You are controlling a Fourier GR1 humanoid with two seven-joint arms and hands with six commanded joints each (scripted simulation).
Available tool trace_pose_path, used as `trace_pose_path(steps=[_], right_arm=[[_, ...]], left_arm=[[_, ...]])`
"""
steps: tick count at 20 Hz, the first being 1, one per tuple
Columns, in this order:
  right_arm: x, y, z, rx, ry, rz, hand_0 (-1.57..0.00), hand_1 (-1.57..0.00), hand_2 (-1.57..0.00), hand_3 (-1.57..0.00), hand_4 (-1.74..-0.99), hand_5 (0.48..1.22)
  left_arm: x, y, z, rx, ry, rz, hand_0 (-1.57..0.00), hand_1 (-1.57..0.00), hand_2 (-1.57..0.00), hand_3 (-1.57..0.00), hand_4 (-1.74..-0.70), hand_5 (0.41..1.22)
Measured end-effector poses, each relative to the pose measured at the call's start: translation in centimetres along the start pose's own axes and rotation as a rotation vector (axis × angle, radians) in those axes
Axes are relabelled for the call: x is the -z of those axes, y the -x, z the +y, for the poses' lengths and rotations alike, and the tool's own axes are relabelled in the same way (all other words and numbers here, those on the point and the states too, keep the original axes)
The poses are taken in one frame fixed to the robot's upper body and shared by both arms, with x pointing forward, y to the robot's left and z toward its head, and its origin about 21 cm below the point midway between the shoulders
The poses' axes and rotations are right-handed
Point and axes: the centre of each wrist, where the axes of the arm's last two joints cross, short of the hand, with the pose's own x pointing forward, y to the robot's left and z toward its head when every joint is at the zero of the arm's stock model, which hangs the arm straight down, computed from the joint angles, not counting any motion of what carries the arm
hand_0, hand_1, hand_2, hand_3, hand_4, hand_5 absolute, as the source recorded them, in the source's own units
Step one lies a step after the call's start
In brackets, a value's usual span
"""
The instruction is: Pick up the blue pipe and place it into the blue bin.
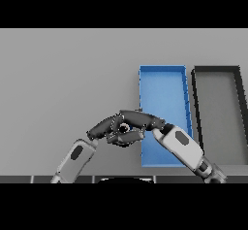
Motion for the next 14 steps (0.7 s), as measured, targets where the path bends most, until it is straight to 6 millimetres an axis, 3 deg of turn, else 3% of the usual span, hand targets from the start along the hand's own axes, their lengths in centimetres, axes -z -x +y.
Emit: trace_pose_path(steps=[5,8,10,14], right_arm=[[-0.1,-1.0,-0.3,0.061,0.013,-0.021,-1.57,-1.57,-1.57,-1.57,-1.491,1.221],[-0.4,-2.5,-1.3,0.136,0.018,-0.024,-1.57,-1.57,-1.57,-1.57,-1.613,1.221],[-0.1,-4.3,-2.2,0.180,0.025,-0.009,-1.57,-1.57,-1.57,-1.57,-1.659,1.221],[-0.6,-9.4,-5.4,0.257,0.078,-0.085,-1.57,-1.57,-1.57,-1.57,-1.707,1.141]], left_arm=[[0.0,0.3,-0.2,-0.019,-0.024,0.046,-0.01,-0.01,-0.01,-0.01,-0.90,0.548],[-0.3,0.5,-0.2,-0.036,-0.014,0.062,0.00,0.00,0.00,0.00,-0.91,0.524],[-0.4,0.5,-0.6,-0.037,-0.006,0.051,0.00,0.00,0.00,0.00,-0.92,0.507],[-0.6,0.4,-0.8,-0.039,-0.004,0.063,0.00,0.00,0.00,0.00,-0.92,0.503]])
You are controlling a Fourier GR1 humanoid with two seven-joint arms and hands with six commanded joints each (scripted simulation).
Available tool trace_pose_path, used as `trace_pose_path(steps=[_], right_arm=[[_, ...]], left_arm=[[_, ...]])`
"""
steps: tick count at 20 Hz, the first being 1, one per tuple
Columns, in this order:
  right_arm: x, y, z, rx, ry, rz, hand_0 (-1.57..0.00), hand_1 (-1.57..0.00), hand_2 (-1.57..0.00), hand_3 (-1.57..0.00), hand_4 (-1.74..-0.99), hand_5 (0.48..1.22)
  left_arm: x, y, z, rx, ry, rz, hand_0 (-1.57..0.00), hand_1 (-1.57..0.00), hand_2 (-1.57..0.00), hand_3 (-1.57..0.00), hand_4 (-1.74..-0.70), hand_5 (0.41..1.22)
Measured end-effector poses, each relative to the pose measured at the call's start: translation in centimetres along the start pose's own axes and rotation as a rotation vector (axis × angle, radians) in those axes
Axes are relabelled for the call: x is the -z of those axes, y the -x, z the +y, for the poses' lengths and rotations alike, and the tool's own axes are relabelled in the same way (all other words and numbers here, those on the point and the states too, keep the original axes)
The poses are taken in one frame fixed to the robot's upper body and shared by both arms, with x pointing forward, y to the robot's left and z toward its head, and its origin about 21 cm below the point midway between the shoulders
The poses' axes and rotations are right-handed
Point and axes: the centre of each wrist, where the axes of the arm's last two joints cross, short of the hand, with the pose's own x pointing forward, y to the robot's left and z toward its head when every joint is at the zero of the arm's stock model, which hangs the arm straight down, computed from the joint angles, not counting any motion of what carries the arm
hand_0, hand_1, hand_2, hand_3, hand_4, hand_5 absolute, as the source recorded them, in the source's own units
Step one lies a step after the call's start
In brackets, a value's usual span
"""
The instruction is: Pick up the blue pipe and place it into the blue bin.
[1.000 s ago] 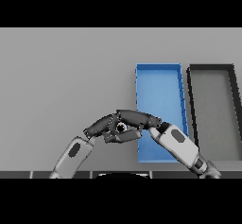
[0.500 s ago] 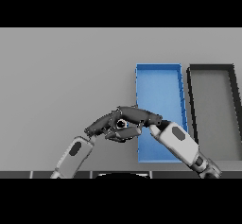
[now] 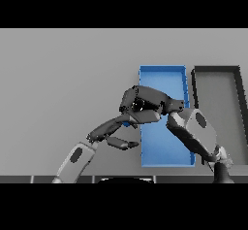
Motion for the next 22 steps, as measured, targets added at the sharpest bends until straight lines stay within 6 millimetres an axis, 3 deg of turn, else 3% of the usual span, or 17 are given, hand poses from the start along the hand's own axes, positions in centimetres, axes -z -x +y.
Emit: trace_pose_path(steps=[2,6,9,11,15,22], right_arm=[[0.4,-3.1,-0.9,-0.029,0.024,-0.123,-1.57,-1.57,-1.57,-1.57,-1.720,1.127],[0.9,-7.3,-3.9,-0.085,0.209,-0.163,-1.57,-1.57,-1.57,-1.57,-1.732,1.117],[-0.5,-7.5,-7.4,-0.104,0.388,-0.127,-1.57,-1.57,-1.57,-1.57,-1.736,1.135],[-1.6,-6.5,-9.4,-0.122,0.496,-0.040,-1.57,-1.57,-1.57,-1.57,-1.738,1.129],[-5.3,-1.7,-12.0,-0.035,0.674,0.094,-1.57,-1.57,-1.57,-1.57,-1.740,1.121],[-9.9,6.0,-11.4,0.147,0.850,0.390,-1.57,-1.57,-1.57,-1.57,-1.741,1.120]], left_arm=[[0.2,0.0,0.1,0.004,0.003,0.023,0.00,0.00,0.00,0.00,-0.91,0.502],[-0.2,-0.1,-0.1,0.015,0.006,-0.004,0.00,0.00,0.00,0.00,-0.91,0.492],[-0.6,0.3,0.1,-0.002,0.004,-0.001,0.00,0.00,0.00,0.00,-0.91,0.490],[-0.7,0.1,0.4,-0.004,0.001,-0.010,0.00,0.00,0.00,0.00,-0.91,0.487],[-0.9,0.2,0.6,-0.004,-0.003,0.009,0.00,0.00,0.00,0.00,-0.89,0.487],[-0.7,0.2,0.5,-0.017,0.003,0.004,0.00,0.00,0.00,0.00,-0.88,0.464]])
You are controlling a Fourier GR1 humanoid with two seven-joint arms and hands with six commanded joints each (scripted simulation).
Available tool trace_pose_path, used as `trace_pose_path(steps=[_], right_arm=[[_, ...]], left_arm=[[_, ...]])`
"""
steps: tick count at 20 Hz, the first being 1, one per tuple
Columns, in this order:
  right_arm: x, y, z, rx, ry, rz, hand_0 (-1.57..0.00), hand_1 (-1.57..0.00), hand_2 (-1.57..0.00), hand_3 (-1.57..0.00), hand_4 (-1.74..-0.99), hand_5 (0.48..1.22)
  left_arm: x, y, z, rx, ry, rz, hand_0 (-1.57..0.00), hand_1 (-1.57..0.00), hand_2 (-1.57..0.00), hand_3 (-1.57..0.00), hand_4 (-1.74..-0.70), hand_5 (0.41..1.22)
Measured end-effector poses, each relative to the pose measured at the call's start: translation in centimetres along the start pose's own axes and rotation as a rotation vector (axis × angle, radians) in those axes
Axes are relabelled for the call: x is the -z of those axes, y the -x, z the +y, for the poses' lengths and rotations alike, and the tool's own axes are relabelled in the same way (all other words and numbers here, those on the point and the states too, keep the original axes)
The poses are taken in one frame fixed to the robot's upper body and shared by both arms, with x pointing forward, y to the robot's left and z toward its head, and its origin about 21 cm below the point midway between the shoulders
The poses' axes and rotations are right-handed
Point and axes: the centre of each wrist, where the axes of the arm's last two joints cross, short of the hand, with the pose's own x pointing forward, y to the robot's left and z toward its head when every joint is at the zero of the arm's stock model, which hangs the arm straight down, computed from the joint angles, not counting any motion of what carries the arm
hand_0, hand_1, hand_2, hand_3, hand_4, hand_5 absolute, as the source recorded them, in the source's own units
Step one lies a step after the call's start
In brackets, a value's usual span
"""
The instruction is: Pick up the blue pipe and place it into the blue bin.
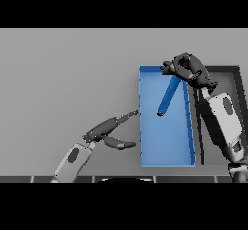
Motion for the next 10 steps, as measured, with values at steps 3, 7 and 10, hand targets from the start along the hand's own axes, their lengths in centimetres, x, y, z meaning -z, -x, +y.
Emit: trace_pose_path(steps=[3,7,10], right_arm=[[-1.0,3.1,-0.5,0.004,0.035,0.153,-1.57,-1.57,-1.57,-1.57,-1.655,1.124],[-0.9,6.5,-0.9,-0.021,0.066,0.284,-1.56,-1.46,-1.39,-1.12,-1.547,1.133],[-0.2,7.7,-1.0,-0.017,0.106,0.333,-0.84,-0.75,-0.71,-0.57,-1.392,1.176]], left_arm=[[0.1,0.0,0.0,0.007,-0.015,-0.004,0.00,0.00,0.00,0.00,-0.88,0.464],[0.1,0.0,-0.4,-0.004,-0.011,0.009,0.00,0.00,0.00,0.00,-0.89,0.455],[0.0,0.0,-0.3,-0.007,-0.011,0.008,0.00,0.00,0.00,0.00,-0.89,0.453]])
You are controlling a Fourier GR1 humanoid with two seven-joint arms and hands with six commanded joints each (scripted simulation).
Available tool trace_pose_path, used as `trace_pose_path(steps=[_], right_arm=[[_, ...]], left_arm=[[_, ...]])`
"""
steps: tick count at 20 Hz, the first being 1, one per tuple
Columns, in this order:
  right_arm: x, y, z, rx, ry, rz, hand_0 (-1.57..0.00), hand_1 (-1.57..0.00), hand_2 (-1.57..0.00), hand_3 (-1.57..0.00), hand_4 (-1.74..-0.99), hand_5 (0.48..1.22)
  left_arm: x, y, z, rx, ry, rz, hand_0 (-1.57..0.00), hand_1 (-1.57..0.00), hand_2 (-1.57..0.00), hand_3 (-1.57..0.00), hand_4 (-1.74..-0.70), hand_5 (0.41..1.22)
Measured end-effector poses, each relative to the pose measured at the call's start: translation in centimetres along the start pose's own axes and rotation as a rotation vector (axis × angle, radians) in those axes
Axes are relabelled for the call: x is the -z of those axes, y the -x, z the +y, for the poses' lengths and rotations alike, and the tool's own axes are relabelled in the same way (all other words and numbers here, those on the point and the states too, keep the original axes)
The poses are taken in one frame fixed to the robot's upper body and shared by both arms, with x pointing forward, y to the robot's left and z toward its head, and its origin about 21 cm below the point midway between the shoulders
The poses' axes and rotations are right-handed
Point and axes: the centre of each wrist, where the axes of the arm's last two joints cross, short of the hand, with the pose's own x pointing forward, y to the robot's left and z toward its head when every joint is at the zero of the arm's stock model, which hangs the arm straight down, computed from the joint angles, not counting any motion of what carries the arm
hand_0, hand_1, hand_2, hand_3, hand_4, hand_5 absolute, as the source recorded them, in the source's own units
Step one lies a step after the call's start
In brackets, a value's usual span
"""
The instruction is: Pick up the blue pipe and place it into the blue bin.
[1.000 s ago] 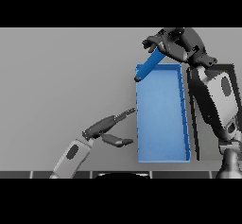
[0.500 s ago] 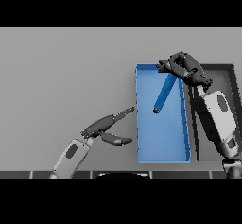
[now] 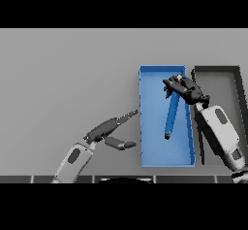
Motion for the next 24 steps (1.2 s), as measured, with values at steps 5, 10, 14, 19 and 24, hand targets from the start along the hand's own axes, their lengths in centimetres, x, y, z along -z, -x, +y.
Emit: trace_pose_path(steps=[5,10,14,19,24], right_arm=[[0.7,0.9,-0.1,-0.154,-0.013,0.173,-0.27,-0.24,-0.23,-0.19,-1.179,0.975],[1.6,2.5,0.2,-0.344,-0.003,0.227,-0.09,-0.08,-0.08,-0.06,-1.126,0.794],[2.1,2.6,0.2,-0.386,0.037,0.225,-0.04,-0.03,-0.03,-0.02,-1.122,0.705],[1.9,2.8,0.0,-0.364,0.019,0.205,-0.01,-0.01,-0.01,-0.01,-1.132,0.675],[2.0,2.5,0.0,-0.365,-0.008,0.183,-0.01,-0.01,-0.01,-0.01,-1.129,0.677]], left_arm=[[0.2,0.1,0.1,0.003,0.002,0.017,0.00,0.00,0.00,0.00,-0.89,0.454],[0.1,-0.3,0.2,0.002,-0.004,-0.018,0.00,0.00,0.00,0.00,-0.90,0.453],[0.0,0.1,0.1,0.000,-0.001,0.003,0.00,0.00,0.00,0.00,-0.91,0.459],[0.1,0.1,-0.1,-0.007,0.006,0.009,0.00,0.00,0.00,0.00,-0.92,0.466],[0.8,0.6,-1.1,-0.020,0.010,0.015,0.00,0.00,0.00,0.00,-0.92,0.468]])
